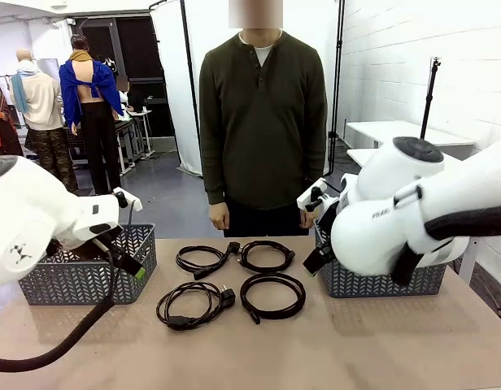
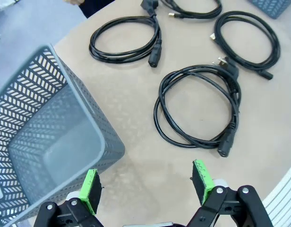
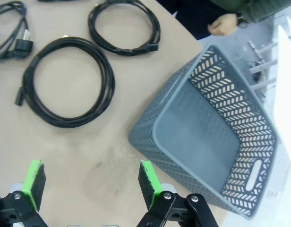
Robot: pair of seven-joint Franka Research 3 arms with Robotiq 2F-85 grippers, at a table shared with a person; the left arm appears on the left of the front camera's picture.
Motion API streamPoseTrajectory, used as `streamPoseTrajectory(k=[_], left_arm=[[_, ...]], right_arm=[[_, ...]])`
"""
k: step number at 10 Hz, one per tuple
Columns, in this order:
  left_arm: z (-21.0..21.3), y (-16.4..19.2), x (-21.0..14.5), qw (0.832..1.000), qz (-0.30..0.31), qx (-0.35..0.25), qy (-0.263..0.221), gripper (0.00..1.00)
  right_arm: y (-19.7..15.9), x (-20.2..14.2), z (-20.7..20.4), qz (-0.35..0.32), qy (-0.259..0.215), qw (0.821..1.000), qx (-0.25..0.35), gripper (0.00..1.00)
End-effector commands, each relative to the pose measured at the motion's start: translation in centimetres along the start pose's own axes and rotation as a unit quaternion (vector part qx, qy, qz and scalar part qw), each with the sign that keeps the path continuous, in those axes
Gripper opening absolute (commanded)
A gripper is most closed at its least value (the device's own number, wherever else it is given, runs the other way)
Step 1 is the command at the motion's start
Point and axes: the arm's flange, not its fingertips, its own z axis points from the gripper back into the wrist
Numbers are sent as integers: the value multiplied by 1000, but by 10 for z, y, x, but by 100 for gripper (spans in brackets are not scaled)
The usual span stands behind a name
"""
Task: Organize the cables according to human instructions.
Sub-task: Pick up a bundle of cables and place it in the basket indicated by the human.
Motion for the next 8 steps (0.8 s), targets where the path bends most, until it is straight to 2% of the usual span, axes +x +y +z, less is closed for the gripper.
streamPoseTrajectory(k=[1, 5, 8], left_arm=[[34, 14, -8, 999, -37, -39, 7, 100], [75, 37, -16, 989, -112, -93, 12, 100], [88, 60, -19, 986, -126, -112, 7, 100]], right_arm=[[-19, -3, 32, 35, -6, 998, 56, 100], [-36, -22, 70, 86, -31, 990, 107, 100], [-49, -32, 83, 89, -45, 988, 117, 100]])
